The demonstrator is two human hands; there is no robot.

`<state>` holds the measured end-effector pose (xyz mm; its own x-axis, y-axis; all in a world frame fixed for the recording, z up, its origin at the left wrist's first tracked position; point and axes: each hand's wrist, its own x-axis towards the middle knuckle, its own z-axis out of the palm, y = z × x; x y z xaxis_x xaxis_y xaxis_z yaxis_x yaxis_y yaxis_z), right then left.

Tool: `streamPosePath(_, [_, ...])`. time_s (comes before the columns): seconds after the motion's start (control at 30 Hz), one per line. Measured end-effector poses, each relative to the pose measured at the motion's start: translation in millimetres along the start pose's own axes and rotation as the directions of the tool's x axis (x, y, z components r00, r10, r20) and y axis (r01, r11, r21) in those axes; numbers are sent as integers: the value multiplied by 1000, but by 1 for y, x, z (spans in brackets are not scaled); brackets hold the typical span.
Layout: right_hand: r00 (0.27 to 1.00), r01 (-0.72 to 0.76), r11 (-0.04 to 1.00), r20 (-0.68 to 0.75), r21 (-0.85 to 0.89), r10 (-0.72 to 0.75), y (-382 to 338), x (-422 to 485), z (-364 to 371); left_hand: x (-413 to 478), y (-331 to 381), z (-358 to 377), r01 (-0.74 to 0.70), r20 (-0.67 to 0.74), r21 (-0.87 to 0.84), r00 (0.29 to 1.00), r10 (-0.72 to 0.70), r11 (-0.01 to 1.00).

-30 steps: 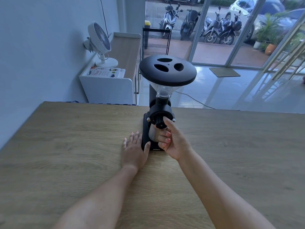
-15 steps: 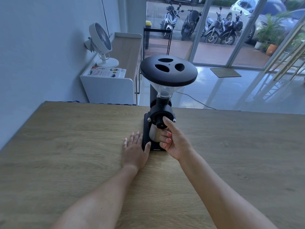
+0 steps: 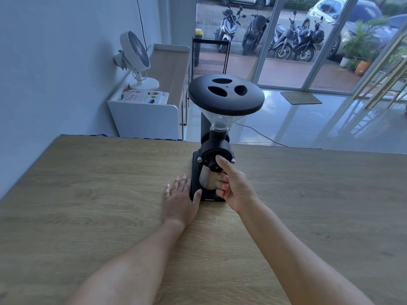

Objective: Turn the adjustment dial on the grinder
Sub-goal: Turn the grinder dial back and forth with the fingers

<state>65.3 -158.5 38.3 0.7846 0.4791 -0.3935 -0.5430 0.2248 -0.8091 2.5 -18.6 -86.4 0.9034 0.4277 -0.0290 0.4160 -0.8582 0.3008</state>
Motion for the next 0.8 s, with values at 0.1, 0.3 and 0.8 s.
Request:
streamPosePath(0.1, [1000, -1, 1000, -5, -1, 1, 0, -1, 0, 0, 0, 0, 1, -6, 5, 1000, -1, 1000])
streamPosePath(0.3, [987, -76, 995, 149, 70, 65, 2, -1, -3, 1, 0, 1, 6, -2, 0, 1000, -6, 1000])
streamPosePath(0.8, [952, -167, 950, 293, 264, 86, 10, 2, -4, 1, 0, 2, 5, -19, 3, 1000, -5, 1000])
